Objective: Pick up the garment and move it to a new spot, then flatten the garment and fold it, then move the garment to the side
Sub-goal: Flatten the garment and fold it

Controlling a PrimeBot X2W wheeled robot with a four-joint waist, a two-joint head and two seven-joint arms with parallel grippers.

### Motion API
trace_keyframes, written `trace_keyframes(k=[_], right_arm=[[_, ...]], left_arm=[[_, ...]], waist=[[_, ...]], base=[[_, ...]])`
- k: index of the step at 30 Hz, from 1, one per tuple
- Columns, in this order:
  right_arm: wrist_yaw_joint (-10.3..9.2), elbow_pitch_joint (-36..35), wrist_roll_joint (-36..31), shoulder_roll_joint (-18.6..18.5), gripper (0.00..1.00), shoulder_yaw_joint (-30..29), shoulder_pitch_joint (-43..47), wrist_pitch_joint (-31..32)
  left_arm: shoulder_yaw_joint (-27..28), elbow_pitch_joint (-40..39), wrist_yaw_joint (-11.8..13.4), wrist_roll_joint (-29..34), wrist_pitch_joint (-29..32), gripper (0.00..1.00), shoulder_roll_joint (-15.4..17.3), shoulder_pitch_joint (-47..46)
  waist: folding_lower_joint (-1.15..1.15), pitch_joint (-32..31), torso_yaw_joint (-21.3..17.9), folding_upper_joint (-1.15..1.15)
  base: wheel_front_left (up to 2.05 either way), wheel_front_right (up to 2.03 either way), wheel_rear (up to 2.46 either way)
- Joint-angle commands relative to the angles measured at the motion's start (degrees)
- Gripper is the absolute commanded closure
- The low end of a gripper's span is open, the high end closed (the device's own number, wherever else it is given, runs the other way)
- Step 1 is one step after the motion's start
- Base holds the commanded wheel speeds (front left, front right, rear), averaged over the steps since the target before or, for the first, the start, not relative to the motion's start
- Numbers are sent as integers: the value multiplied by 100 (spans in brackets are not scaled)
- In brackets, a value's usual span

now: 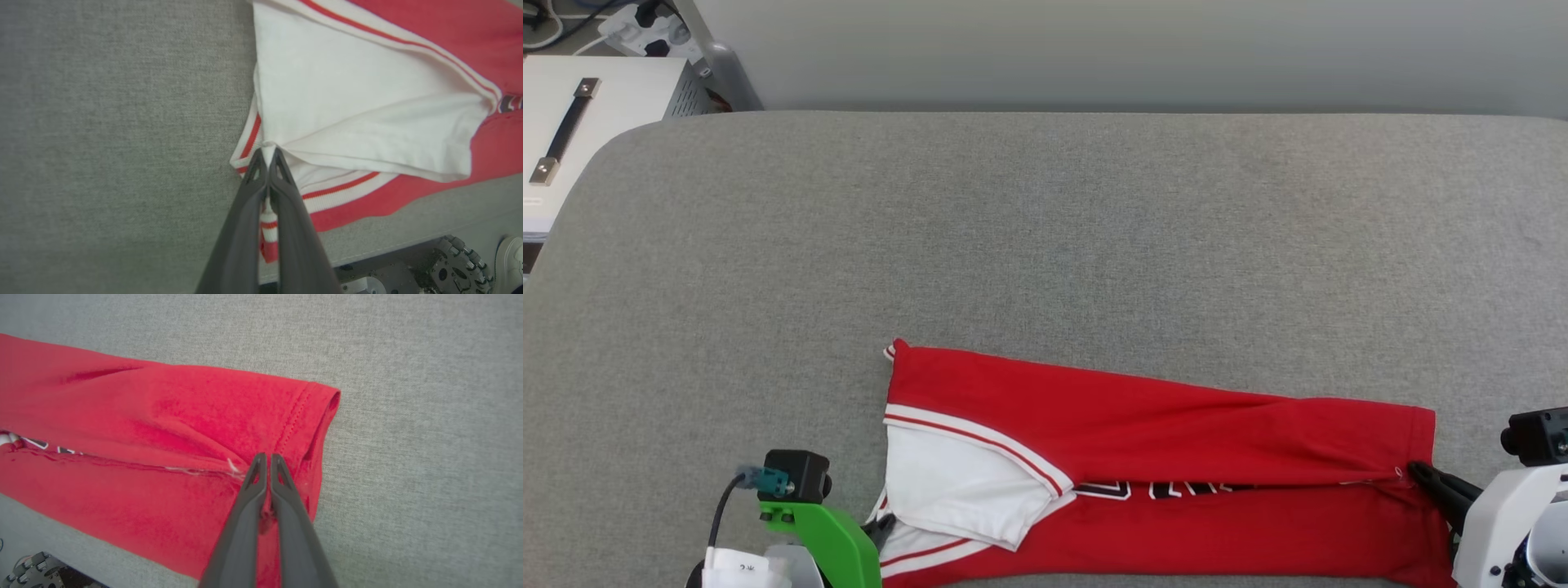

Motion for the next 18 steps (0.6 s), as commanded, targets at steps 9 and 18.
trace_keyframes(k=[9, 18], right_arm=[[-5, 104, 7, 120, 0, 59, -50, 112], [-5, -475, 212, 514, 0, -1188, 309, 1055]], left_arm=[[-84, 381, -170, 131, -205, 0, -153, -226], [469, -200, 28, 693, -2016, 0, -169, -356]], waist=[[0, 11, -14, 0], [0, -389, -77, 0]], base=[[0, 0, 0], [0, 0, 0]])
